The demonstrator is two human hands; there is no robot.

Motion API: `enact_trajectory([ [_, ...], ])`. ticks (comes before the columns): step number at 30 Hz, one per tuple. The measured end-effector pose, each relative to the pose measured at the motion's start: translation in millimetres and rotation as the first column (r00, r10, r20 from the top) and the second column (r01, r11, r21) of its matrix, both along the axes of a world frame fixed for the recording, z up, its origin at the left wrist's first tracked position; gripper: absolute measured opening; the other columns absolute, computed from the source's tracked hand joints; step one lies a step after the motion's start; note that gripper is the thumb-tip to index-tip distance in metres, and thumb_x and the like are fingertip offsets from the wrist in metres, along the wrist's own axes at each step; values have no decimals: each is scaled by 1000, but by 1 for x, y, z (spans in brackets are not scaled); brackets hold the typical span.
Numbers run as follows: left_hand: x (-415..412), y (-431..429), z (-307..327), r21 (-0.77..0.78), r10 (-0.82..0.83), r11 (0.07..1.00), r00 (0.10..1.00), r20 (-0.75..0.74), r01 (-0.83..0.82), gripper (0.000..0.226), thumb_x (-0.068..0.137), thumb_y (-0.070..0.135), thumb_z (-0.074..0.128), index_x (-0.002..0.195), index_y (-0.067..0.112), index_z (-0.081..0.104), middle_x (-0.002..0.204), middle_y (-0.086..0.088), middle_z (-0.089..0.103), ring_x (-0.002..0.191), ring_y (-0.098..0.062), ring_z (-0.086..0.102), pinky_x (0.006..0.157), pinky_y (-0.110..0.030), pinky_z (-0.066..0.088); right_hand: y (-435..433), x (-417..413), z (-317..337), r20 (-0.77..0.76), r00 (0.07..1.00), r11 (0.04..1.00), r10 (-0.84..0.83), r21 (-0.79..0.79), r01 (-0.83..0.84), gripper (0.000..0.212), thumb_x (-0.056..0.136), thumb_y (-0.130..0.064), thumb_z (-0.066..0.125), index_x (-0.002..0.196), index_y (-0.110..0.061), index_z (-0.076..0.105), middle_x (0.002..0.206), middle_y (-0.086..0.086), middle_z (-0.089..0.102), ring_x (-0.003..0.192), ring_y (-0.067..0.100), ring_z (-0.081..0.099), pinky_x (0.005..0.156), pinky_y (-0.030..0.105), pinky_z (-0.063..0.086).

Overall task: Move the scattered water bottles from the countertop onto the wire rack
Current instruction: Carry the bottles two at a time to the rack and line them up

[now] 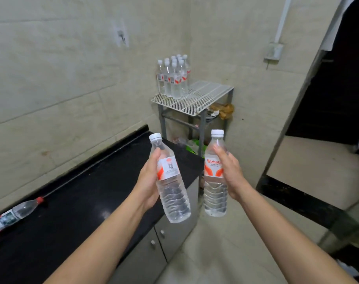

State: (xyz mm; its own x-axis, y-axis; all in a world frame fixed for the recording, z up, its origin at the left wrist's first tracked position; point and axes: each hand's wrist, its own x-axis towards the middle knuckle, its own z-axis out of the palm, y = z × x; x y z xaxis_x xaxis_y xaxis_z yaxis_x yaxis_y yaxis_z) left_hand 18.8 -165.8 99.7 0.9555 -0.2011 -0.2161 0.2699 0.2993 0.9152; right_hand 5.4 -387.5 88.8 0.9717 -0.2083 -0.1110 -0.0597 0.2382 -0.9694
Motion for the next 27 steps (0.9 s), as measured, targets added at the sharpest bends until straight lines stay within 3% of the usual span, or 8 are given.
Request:
enact_trajectory([
  [2, 9, -26, -2, -54, -51, 997, 999, -12, 50, 30, 88, 52, 64, 94, 25, 73, 84, -4, 62, 73, -19, 61, 76, -39, 51, -29, 3, -4, -18, 999, 999, -32, 17, 32, 38, 83, -50, 72, 99, -17, 65, 80, 6, 74, 67, 18, 70, 69, 33, 56],
  [3, 14, -38, -3, -79, -70, 995, 997, -18, 68, 22, 92, 44, 62, 86, 26, 75, 80, -3, 62, 71, -18, 61, 75, -38, 51, -44, 6, -8, -26, 999, 999, -39, 24, 39, 45, 78, -54, 75, 101, -16, 65, 81, 7, 74, 68, 20, 70, 71, 34, 57],
  [8, 54, -89, -7, -66, -141, 988, 987, -81, 136, 21, 92, 35, 63, 94, 14, 66, 79, -7, 64, 72, -22, 63, 79, -41, 53, -98, 33, -27, -73, 995, 997, -70, 33, 73, 72, 61, -66, 80, 109, -14, 67, 97, 18, 76, 82, 31, 72, 86, 49, 57],
  [14, 136, -154, -30, -80, -193, 979, 978, -77, 186, 44, 83, 37, 74, 115, 11, 61, 93, -12, 68, 78, -23, 69, 77, -39, 58, -152, 92, -48, -135, 987, 996, -83, 34, 88, 53, 73, -58, 81, 102, -15, 67, 91, 16, 75, 74, 26, 71, 74, 37, 56],
  [17, 192, -191, -38, -109, -197, 976, 977, -75, 188, 35, 89, 33, 69, 113, 10, 58, 86, -11, 68, 73, -24, 70, 67, -36, 59, -187, 146, -49, -146, 986, 996, -81, 8, 83, 56, 72, -57, 81, 103, -13, 66, 86, 14, 74, 70, 26, 70, 68, 35, 57],
  [21, 274, -240, -32, -112, -180, 978, 983, -43, 174, 39, 81, 32, 79, 107, 12, 59, 87, -12, 67, 75, -24, 68, 75, -39, 57, -232, 236, -36, -163, 983, 994, -88, 45, 96, 67, 73, -56, 80, 117, -9, 61, 83, 14, 71, 65, 24, 68, 60, 32, 56],
  [24, 330, -265, -14, -105, -185, 977, 983, -12, 183, 29, 80, 32, 74, 98, 14, 61, 84, -11, 68, 70, -23, 69, 65, -34, 58, -258, 296, -13, -145, 986, 993, -85, 75, 96, 55, 73, -53, 76, 107, -10, 67, 81, 13, 72, 62, 21, 68, 56, 29, 56],
  [27, 385, -280, 11, -89, -165, 982, 985, 52, 169, 30, 78, 32, 74, 101, 16, 63, 87, -8, 72, 76, -23, 70, 68, -34, 57, -278, 354, 8, -93, 993, 993, -78, 85, 86, 50, 79, -49, 70, 108, -10, 66, 83, 12, 70, 64, 20, 67, 58, 29, 56],
])
